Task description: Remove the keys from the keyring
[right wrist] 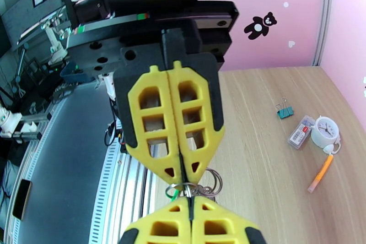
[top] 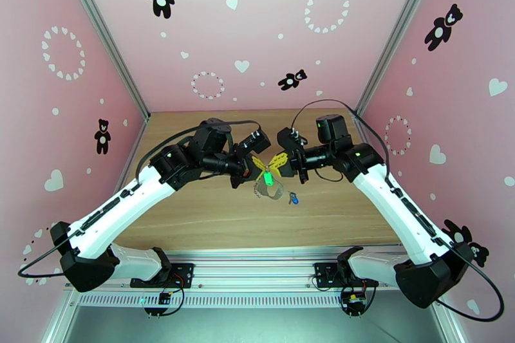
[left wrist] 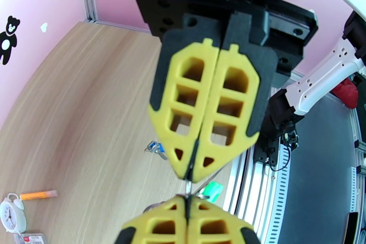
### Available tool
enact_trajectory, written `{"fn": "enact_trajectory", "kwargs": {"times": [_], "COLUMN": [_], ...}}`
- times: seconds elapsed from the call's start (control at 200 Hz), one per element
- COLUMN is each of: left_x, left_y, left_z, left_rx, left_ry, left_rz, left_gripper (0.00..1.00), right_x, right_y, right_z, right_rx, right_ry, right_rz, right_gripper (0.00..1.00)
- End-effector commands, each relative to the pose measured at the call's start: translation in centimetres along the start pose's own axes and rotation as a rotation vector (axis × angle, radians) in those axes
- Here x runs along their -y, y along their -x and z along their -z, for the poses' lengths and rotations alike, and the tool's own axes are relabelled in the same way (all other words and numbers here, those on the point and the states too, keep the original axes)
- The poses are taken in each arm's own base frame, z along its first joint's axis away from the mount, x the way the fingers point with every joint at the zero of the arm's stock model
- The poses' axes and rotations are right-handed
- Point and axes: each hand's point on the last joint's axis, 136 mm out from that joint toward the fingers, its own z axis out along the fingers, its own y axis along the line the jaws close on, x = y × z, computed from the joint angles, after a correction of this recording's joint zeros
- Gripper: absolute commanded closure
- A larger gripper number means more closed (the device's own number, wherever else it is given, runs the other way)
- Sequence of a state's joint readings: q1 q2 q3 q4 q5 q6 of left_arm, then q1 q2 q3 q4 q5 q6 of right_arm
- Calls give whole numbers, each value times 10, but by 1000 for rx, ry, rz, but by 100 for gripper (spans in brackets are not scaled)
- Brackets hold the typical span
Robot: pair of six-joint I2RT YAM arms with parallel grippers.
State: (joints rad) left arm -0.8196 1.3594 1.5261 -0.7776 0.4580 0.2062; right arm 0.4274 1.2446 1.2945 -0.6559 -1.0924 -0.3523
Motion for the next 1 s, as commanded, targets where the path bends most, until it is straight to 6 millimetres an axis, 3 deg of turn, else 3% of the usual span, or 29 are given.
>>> {"fn": "enact_trajectory", "kwargs": {"times": [0.0, 0.375, 0.46, 0.626, 0.866, 0.996], "left_x": [6, -8, 0, -8, -4, -6], "left_y": [26, 22, 24, 27, 42, 50], "left_z": [22, 65, 67, 68, 70, 65], "left_rx": [122, 370, 433, 502, 638, 620], "left_ry": [21, 128, 92, 114, 65, 52], "left_rz": [-58, -31, -69, -63, -88, -111], "left_gripper": [87, 76, 73, 70, 62, 61], "right_x": [0, -6, -7, -2, 2, 0], "right_y": [8, 36, 47, 64, 80, 87], "right_z": [0, 10, 16, 28, 46, 46], "right_rx": [48, 199, 239, 364, 503, 547], "right_ry": [-3, -17, -43, -141, -264, -285], "right_rz": [-31, -59, -51, -52, -39, -27], "right_gripper": [100, 100, 100, 100, 100, 100]}}
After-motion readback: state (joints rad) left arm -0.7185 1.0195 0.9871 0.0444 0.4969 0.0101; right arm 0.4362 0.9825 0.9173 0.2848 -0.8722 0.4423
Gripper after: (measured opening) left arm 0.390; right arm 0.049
